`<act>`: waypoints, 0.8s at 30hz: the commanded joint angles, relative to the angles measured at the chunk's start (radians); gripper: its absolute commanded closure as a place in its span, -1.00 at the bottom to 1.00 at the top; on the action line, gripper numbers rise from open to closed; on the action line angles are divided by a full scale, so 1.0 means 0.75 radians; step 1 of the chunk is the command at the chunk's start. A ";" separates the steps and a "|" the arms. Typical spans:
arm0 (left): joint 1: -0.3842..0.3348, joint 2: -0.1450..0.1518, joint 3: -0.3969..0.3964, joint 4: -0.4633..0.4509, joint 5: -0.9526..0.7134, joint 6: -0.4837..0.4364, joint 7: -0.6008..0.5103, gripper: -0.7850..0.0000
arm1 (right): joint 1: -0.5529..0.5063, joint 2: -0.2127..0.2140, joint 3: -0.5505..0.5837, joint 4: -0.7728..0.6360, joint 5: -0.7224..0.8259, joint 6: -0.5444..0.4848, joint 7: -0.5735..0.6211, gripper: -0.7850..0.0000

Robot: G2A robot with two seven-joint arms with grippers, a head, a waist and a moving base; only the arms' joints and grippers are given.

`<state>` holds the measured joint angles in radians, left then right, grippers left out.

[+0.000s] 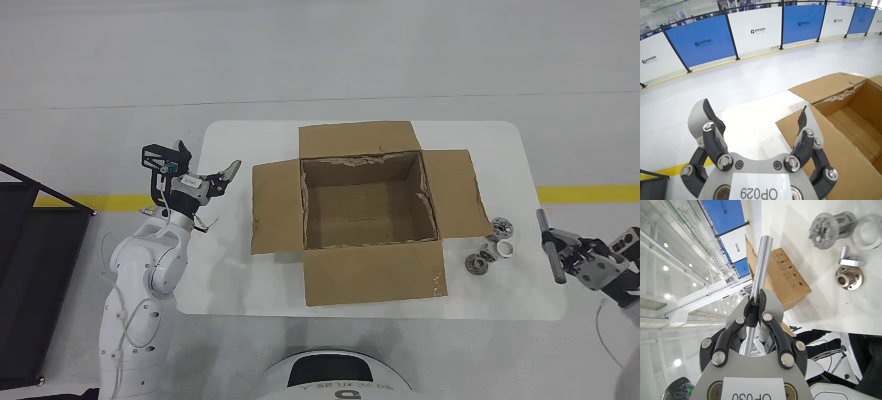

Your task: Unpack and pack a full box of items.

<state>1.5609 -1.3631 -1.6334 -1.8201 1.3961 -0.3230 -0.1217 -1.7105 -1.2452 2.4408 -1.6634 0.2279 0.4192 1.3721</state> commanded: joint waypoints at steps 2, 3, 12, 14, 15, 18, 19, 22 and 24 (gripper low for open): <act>0.000 0.000 0.000 0.000 0.000 0.000 0.000 -1.00 | -0.031 -0.008 -0.034 -0.106 0.086 0.029 -0.048 1.00; 0.000 0.000 0.000 0.000 0.000 0.000 0.000 -1.00 | -0.042 -0.011 -0.050 -0.144 0.108 0.042 -0.071 1.00; 0.000 0.000 0.000 0.000 0.000 0.000 0.000 -1.00 | -0.058 -0.015 -0.224 -0.334 0.156 0.173 -0.239 1.00; 0.000 0.000 0.000 0.000 0.000 0.000 0.000 -1.00 | -0.058 -0.015 -0.224 -0.334 0.156 0.173 -0.239 1.00; 0.000 0.000 0.000 0.000 0.000 0.000 0.000 -1.00 | -0.058 -0.015 -0.224 -0.334 0.156 0.173 -0.239 1.00; 0.000 0.000 0.000 0.000 0.000 0.000 0.000 -1.00 | -0.058 -0.015 -0.224 -0.334 0.156 0.173 -0.239 1.00; 0.000 0.000 0.000 0.000 0.000 0.000 0.000 -1.00 | -0.058 -0.015 -0.224 -0.334 0.156 0.173 -0.239 1.00; 0.000 0.000 0.000 0.000 0.000 0.000 0.000 -1.00 | -0.058 -0.015 -0.224 -0.334 0.156 0.173 -0.239 1.00; 0.000 0.000 0.000 0.000 0.000 0.000 0.000 -1.00 | -0.057 -0.015 -0.226 -0.337 0.157 0.166 -0.246 1.00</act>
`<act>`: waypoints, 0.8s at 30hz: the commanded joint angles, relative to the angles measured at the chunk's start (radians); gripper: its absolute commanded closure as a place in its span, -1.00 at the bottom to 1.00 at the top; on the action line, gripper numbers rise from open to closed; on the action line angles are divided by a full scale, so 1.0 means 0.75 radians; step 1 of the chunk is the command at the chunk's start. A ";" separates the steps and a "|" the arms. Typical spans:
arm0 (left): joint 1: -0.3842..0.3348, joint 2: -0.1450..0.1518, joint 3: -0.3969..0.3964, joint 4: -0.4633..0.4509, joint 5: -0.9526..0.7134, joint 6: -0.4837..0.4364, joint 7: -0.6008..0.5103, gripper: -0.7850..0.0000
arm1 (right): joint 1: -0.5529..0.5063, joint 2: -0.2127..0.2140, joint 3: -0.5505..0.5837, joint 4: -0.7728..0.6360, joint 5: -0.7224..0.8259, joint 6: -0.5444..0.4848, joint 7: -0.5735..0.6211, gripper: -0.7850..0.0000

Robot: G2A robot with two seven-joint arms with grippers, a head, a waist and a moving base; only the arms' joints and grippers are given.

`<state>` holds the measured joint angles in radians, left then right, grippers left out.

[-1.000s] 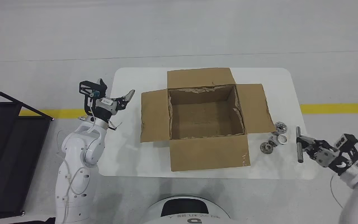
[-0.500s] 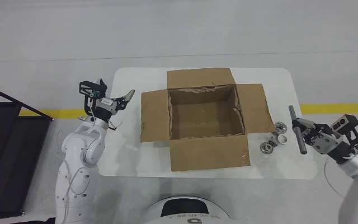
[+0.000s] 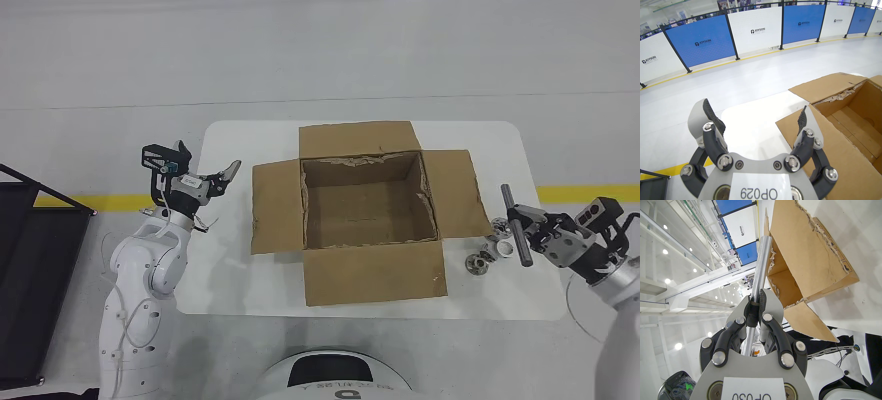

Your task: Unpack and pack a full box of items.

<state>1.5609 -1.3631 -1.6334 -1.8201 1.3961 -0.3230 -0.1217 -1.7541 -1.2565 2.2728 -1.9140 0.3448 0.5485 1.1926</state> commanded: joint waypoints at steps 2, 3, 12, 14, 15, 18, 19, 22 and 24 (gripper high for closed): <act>0.000 0.000 0.000 0.000 0.000 0.000 0.000 -1.00 | -0.007 -0.002 -0.041 -0.037 0.023 -0.028 -0.037 1.00; 0.000 0.000 0.000 0.000 0.000 0.000 0.000 -1.00 | -0.011 -0.001 -0.073 -0.076 0.018 -0.035 -0.046 1.00; 0.000 0.000 0.000 0.000 0.000 0.000 0.000 -1.00 | 0.125 0.030 -0.486 -0.238 -0.197 0.120 -0.130 1.00; 0.000 0.000 0.000 0.000 0.000 0.000 0.000 -1.00 | 0.180 0.038 -0.583 -0.226 -0.261 0.156 -0.142 1.00; 0.000 0.000 0.000 0.000 0.000 0.000 0.000 -1.00 | 0.210 0.042 -0.635 -0.215 -0.301 0.176 -0.157 1.00; 0.000 0.000 0.000 0.000 0.000 0.000 0.000 -1.00 | 0.310 0.047 -0.774 -0.157 -0.397 0.244 -0.252 1.00; 0.000 0.000 0.000 0.000 0.000 0.000 0.000 -1.00 | 0.344 0.046 -0.816 -0.133 -0.415 0.264 -0.287 1.00; 0.000 0.000 0.000 0.000 0.000 0.000 0.000 -1.00 | 0.424 0.042 -0.926 -0.063 -0.460 0.313 -0.405 1.00; 0.000 0.000 0.000 0.000 0.000 0.000 0.000 -1.00 | 0.462 0.038 -0.977 -0.019 -0.485 0.343 -0.484 1.00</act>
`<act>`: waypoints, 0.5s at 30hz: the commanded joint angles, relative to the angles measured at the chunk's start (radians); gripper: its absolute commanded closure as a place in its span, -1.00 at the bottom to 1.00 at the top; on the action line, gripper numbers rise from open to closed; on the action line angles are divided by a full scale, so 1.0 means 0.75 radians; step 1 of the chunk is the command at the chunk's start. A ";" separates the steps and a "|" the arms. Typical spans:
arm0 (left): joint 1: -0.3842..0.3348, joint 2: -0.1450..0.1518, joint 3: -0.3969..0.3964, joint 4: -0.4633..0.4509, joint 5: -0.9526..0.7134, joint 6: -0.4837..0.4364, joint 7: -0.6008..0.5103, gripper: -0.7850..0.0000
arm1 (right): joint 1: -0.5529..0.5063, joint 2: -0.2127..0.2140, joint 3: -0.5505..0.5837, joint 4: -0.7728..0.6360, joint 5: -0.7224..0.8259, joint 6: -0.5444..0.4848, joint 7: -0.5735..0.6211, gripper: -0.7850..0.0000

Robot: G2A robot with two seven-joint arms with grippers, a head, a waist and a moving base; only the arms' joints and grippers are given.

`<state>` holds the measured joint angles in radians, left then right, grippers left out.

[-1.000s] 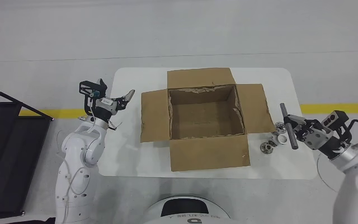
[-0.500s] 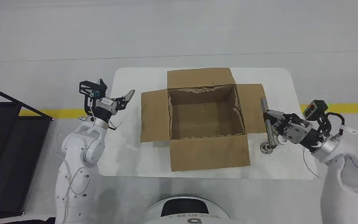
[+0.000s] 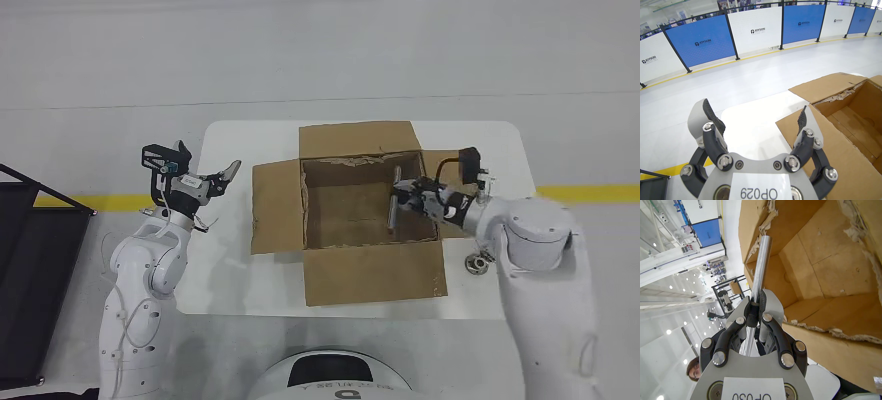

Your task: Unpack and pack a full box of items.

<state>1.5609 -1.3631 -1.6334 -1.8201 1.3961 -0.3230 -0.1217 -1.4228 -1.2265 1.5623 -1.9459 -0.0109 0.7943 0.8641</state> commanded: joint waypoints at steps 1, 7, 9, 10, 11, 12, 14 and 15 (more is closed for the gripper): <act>0.000 0.000 0.000 0.000 0.000 0.000 0.000 -1.00 | 0.032 -0.004 -0.054 0.043 -0.017 0.024 -0.076 1.00; 0.000 0.000 0.000 0.000 0.000 0.000 0.000 -1.00 | 0.070 -0.010 -0.162 0.126 -0.059 0.045 -0.220 1.00; 0.000 0.000 0.000 0.000 0.000 0.000 0.000 -1.00 | 0.082 -0.011 -0.192 0.154 -0.077 0.049 -0.261 1.00; 0.000 0.000 0.000 0.000 0.000 0.000 0.000 -1.00 | 0.089 -0.013 -0.208 0.166 -0.085 0.050 -0.284 1.00; 0.000 0.000 0.000 0.000 0.000 0.000 0.000 -1.00 | 0.096 -0.014 -0.226 0.182 -0.096 0.052 -0.311 1.00; 0.000 0.000 0.000 0.000 0.000 0.000 0.000 -1.00 | 0.107 -0.016 -0.241 0.197 -0.110 0.051 -0.344 1.00; 0.000 0.000 0.000 0.000 0.000 0.000 0.000 -1.00 | 0.127 -0.024 -0.287 0.237 -0.143 0.040 -0.436 1.00; 0.000 0.000 0.000 0.000 0.000 0.000 0.000 -1.00 | 0.140 -0.028 -0.305 0.259 -0.136 0.032 -0.459 1.00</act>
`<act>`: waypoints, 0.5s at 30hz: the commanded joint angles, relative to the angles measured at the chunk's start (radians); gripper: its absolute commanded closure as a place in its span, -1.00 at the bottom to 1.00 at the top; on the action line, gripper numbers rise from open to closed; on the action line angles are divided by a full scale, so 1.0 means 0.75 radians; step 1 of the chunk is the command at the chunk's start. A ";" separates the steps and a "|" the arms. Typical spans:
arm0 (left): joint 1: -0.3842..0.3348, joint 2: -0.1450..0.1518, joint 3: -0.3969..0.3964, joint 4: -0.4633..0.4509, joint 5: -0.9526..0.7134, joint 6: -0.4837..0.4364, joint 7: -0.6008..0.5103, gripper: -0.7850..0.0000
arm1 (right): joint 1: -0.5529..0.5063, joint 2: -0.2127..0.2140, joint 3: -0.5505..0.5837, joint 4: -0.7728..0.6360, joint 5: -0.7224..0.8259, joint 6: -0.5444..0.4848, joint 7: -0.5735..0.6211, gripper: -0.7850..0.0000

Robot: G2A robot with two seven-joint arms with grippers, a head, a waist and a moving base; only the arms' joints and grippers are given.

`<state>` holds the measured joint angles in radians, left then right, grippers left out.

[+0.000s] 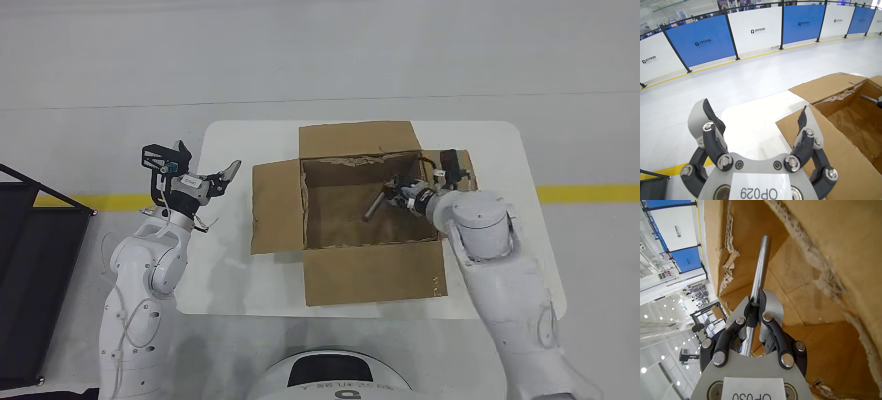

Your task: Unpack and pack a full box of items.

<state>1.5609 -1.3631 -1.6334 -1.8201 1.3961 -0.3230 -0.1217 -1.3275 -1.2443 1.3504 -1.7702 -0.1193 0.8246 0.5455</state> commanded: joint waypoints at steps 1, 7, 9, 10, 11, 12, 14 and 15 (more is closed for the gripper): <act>0.000 0.000 0.000 0.000 0.000 0.000 0.000 -1.00 | 0.026 -0.008 -0.036 0.044 0.001 -0.013 -0.068 1.00; 0.000 0.000 0.000 0.000 0.000 0.000 0.000 -1.00 | 0.085 -0.035 -0.156 0.126 -0.043 -0.020 -0.252 1.00; 0.000 0.000 0.000 0.000 0.000 0.000 0.000 -1.00 | 0.117 -0.046 -0.208 0.164 -0.053 -0.007 -0.284 1.00; 0.000 0.000 0.000 0.000 0.000 0.000 0.000 -1.00 | 0.135 -0.052 -0.232 0.182 -0.051 0.000 -0.293 1.00; 0.000 0.000 0.000 0.000 0.000 0.000 0.000 -1.00 | 0.154 -0.058 -0.254 0.203 -0.049 0.006 -0.304 1.00; 0.000 0.000 0.000 0.000 0.000 0.000 0.000 -1.00 | 0.174 -0.063 -0.272 0.226 -0.047 0.011 -0.317 1.00; 0.000 0.000 0.000 0.000 0.000 0.000 0.000 -1.00 | 0.214 -0.076 -0.310 0.269 -0.050 0.023 -0.351 1.00; 0.000 0.000 0.000 0.000 0.000 0.000 0.000 -1.00 | 0.233 -0.084 -0.326 0.291 -0.047 0.032 -0.377 1.00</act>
<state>1.5609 -1.3631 -1.6334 -1.8201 1.3961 -0.3230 -0.1217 -1.1695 -1.3014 1.1192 -1.5703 -0.1557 0.8415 0.2830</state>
